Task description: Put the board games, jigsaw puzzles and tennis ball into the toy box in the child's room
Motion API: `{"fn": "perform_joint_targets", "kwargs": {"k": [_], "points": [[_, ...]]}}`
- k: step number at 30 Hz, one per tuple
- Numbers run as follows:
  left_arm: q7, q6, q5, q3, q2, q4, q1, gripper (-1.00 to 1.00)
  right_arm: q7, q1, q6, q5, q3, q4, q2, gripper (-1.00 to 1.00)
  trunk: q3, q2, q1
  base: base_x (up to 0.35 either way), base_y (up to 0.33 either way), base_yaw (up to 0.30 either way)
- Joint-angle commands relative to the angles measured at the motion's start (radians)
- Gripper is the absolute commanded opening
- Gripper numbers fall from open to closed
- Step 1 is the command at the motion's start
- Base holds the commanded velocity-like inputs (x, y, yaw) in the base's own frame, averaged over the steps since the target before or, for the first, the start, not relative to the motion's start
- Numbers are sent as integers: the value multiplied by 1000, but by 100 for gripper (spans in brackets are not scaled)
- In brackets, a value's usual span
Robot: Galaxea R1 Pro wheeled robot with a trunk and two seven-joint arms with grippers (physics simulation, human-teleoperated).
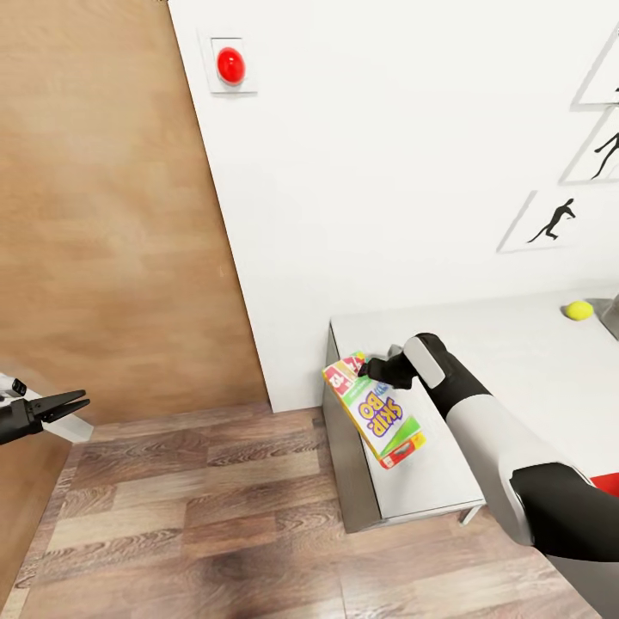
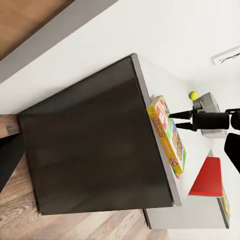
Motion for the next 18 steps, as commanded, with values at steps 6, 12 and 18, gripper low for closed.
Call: {"fn": "perform_joint_targets", "kwargs": {"k": [6,12,18], "points": [[-4,11,-1,-1,-5,0,-1,100,-9,3,2,-13,5,-43,-6,100,7,-2,1,0,0,-51],[-4,11,-2,-3,-11,-1,-1,100,-12,14,14,-15,-30,-178,-29,100,16,-2,1,0,0,-73],[-4,9,-4,-5,-15,-1,-1,100,-12,79,59,-18,-77,-371,-88,100,25,-2,1,0,0,-75]]}}
